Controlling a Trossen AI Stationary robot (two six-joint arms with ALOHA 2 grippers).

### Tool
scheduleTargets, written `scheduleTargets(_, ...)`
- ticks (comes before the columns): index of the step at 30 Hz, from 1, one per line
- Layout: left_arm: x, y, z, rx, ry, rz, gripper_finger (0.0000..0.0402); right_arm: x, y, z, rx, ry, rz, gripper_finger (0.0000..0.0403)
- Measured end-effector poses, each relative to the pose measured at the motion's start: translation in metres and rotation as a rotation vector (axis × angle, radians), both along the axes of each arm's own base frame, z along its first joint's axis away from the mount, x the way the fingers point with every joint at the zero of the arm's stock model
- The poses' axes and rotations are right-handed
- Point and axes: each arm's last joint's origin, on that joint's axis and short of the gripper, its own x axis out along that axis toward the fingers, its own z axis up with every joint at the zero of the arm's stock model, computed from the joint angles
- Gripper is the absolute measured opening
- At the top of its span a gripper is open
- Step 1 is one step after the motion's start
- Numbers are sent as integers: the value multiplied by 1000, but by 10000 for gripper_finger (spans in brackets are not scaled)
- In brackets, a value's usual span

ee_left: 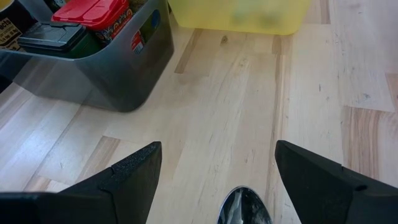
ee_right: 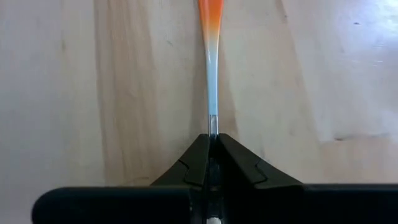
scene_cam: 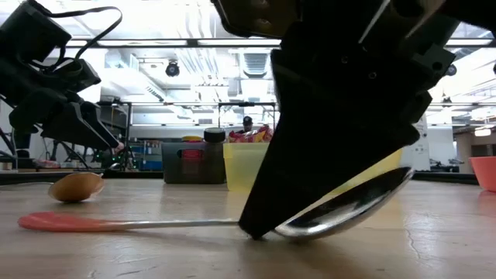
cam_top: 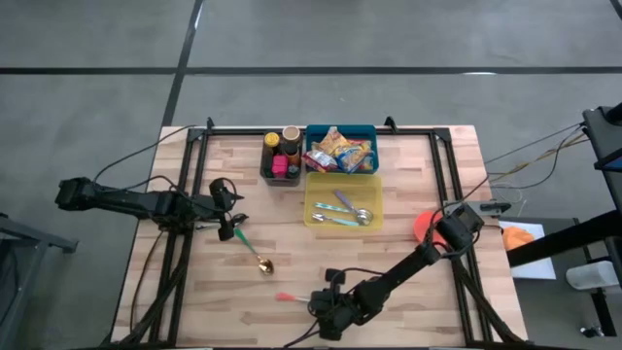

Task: Pick & Place Food Item
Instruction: Put the orange spoon into the yellow bin

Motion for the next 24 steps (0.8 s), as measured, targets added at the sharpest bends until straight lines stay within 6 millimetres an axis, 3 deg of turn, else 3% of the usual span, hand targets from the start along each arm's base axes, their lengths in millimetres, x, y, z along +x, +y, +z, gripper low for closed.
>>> scheduleTargets(12, 0, 0, 0, 0, 0, 0, 317, -22, -18, 62, -107, 14, -43, 24)
scheduleTargets(24, 0, 0, 0, 0, 1, 0, 317, -62, -72, 135, -324, 91, -149, 24)
